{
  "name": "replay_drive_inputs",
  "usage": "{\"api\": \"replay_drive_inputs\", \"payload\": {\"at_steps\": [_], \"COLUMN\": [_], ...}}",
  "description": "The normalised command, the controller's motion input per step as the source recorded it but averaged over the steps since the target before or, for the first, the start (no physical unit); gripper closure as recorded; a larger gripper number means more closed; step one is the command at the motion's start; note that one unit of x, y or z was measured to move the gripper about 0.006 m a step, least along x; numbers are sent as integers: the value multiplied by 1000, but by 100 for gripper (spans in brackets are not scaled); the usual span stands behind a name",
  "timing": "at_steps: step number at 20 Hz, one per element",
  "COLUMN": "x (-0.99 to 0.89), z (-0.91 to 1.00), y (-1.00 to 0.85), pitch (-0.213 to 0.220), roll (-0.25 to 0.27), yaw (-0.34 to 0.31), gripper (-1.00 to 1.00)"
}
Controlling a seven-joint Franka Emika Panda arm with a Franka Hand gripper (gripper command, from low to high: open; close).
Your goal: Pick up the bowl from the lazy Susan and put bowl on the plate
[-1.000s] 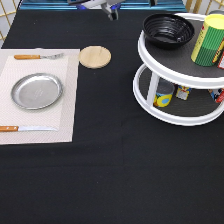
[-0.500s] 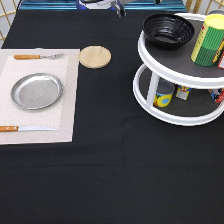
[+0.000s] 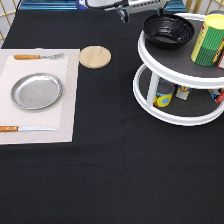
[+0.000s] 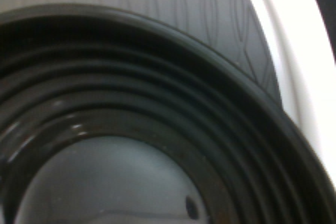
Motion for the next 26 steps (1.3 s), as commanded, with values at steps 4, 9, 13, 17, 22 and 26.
{"api": "replay_drive_inputs", "payload": {"at_steps": [4, 9, 13, 17, 22, 26], "x": [191, 162, 41, 129, 183, 256], "z": [-209, -110, 139, 175, 120, 98], "y": [-27, -1, 58, 193, 189, 111], "pitch": [32, 27, 43, 39, 11, 0], "roll": [6, 18, 12, 0, -3, -17], "yaw": [-61, -44, -22, -20, -21, -36], "gripper": [-100, -100, 100, 100, 100, 100]}}
